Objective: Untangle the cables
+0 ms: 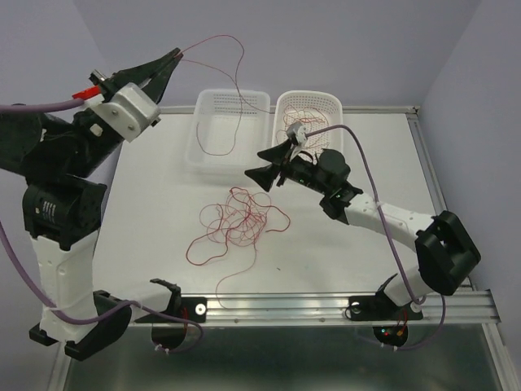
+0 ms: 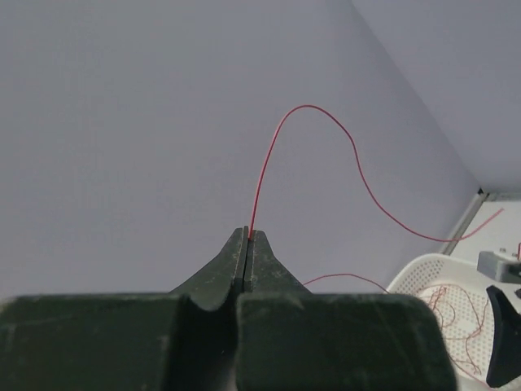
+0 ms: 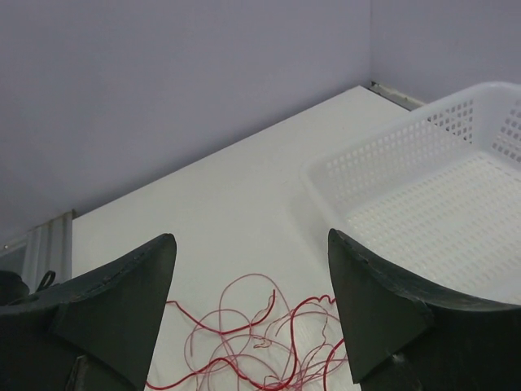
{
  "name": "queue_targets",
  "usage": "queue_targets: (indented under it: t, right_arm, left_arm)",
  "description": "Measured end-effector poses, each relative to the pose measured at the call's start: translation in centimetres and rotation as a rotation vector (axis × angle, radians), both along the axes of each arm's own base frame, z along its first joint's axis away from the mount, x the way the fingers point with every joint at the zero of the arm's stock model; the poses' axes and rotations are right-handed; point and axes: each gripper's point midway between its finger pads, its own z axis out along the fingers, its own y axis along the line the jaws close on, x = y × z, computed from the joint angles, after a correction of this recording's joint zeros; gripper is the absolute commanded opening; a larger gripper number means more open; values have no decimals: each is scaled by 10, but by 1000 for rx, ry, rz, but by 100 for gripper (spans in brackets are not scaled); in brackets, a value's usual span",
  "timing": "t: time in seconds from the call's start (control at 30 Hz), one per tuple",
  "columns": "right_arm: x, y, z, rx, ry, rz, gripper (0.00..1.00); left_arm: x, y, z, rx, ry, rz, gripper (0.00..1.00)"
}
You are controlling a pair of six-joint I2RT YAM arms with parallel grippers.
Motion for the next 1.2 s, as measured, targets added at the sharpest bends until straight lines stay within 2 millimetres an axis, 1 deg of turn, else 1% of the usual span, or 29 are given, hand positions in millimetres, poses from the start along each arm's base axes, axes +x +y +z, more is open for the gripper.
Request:
queue_targets:
  t: [0.1,0.2,0.3,0.37,0.43,0.47,0.5,0.53,0.57,0.63,0.67,0.7,0.8,0.9,1.03,1.1,1.17,1.2]
  right_arm:
    - [8,6,1,2,-2,-5,80]
    - [13,8,6,10,-8,-14,80]
    - [16,6,9,18,-17,-34,81]
    - [17,3,12,22,-21,-52,81]
    - [14,-3,17,29,-31,-69,82]
    - [12,-6,18,31,-35,-75,82]
    - [10,-10,17,30,-36,-83,83]
    - [6,-15,25,43,-51,-90,83]
    - [2,-20,28,51,-60,-99,83]
    - [-4,-28,30,59,-66,-112,83]
    - [-7,-32,31,62,-68,-119,83]
    - [-9,-34,30,63,-68,-123,84]
    - [-14,-44,19,54,-51,-146,84]
    - [-14,-51,6,35,-24,-174,84]
    - [-14,-60,-5,13,1,-216,84]
    - [-16,-65,-6,10,3,-234,84]
    - [-17,-71,-5,10,2,-252,84]
    - [-19,-74,-5,11,0,-261,85]
  left_arm:
    - [-15,6,17,-49,-38,-10,0]
    - [-22,13,31,-91,-83,5,0]
    - [-10,15,35,-113,-96,44,0]
    - [10,14,30,-114,-85,77,0]
    - [36,9,19,-104,-59,112,0]
    - [46,7,14,-98,-49,123,0]
    - [66,3,3,-85,-23,140,0]
    - [75,1,-2,-80,-12,151,0]
    - [87,-2,-9,-72,2,160,0]
    - [128,-14,-39,-36,75,183,0]
    - [144,-19,-53,-19,106,191,0]
    - [153,-22,-61,-9,121,195,0]
    - [192,-31,-97,31,192,220,0]
    - [217,-33,-115,42,214,237,0]
    - [250,-22,-132,36,229,261,0]
    - [272,-12,-148,35,254,276,0]
    - [295,-1,-171,41,290,293,0]
    - [307,3,-188,49,318,300,0]
